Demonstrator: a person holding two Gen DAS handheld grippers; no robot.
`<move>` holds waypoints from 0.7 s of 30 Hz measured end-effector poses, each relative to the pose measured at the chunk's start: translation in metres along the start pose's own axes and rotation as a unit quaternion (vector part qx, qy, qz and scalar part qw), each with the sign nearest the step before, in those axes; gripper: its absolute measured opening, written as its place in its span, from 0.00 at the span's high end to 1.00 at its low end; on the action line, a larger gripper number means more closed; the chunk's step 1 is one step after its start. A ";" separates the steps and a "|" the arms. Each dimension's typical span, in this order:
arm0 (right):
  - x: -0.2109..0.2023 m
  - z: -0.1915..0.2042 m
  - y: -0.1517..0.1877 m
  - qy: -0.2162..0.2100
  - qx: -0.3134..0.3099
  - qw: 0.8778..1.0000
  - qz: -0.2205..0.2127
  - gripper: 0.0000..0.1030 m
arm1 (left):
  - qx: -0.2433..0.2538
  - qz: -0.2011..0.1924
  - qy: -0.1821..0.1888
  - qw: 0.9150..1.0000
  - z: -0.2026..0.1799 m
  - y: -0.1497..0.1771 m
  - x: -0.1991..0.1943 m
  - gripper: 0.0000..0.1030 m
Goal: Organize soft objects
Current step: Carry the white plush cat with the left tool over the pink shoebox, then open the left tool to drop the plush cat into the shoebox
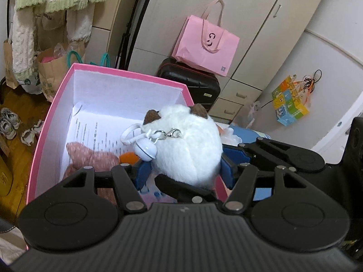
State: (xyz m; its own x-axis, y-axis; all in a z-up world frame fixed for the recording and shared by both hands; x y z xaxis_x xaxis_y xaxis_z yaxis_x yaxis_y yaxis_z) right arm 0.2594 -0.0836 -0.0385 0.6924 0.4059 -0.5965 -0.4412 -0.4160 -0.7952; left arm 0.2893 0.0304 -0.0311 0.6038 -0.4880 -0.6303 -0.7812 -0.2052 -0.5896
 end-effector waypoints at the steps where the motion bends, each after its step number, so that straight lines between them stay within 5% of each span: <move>1: 0.003 -0.002 -0.002 0.001 -0.004 1.000 0.001 0.33 | -0.004 0.006 0.001 1.000 0.002 -0.003 0.003 0.41; 14: 0.037 -0.013 -0.002 0.014 -0.051 0.998 0.036 0.33 | -0.047 0.054 -0.019 0.997 0.020 -0.014 0.038 0.39; 21: 0.038 -0.015 0.000 0.022 -0.054 0.997 0.041 0.26 | -0.035 0.008 -0.038 0.999 0.023 -0.016 0.017 0.36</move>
State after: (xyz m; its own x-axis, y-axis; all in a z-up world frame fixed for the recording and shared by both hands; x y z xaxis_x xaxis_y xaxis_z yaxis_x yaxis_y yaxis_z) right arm 0.2945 -0.0804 -0.0593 0.6823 0.3318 -0.6514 -0.4344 -0.5326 -0.7264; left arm 0.3159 0.0449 -0.0441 0.5987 -0.4274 -0.6774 -0.7989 -0.2583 -0.5432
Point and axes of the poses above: each gripper's, at about its wrist camera, not at the fingertips, and x roughly the way its jaws point, z to its left, y to its underside, the point moved 4 cm from there along x, roughly the way its jaws point, and after that the axes turned 10 degrees about -x, right-handed, at the moved point
